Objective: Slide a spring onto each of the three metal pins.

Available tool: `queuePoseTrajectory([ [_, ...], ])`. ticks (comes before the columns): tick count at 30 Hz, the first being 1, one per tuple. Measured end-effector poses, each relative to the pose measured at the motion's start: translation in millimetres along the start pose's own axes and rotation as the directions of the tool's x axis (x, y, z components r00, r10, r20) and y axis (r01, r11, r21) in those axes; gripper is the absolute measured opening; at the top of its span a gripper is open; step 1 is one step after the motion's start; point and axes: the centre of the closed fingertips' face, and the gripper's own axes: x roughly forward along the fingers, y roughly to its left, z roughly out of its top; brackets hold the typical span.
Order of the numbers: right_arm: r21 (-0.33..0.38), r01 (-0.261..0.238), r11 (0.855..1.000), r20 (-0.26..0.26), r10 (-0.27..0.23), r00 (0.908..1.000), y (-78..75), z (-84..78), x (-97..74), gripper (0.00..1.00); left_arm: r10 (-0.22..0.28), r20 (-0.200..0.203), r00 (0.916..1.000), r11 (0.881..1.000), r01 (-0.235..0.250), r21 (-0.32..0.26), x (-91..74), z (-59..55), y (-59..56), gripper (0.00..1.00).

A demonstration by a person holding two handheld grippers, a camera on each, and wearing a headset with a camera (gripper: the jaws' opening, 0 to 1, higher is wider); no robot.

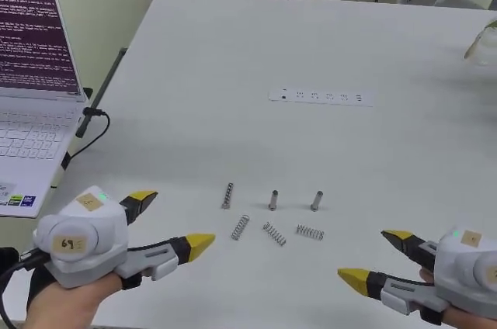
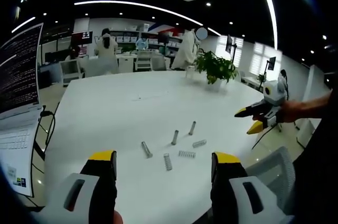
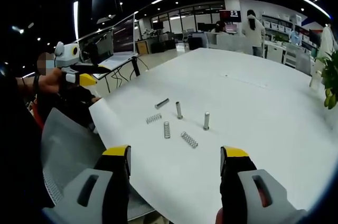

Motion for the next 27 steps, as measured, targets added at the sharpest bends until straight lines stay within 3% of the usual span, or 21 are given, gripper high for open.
queuePoseTrajectory([
  [27, 0.013, 0.004, 1.000, 0.001, -0.004, 1.0000, -1.7, -3.4, 1.0, 0.67, -0.014, -0.009, 0.9999, 1.000, 0.014, 0.004, 12.4, 0.1, 0.0, 0.68],
])
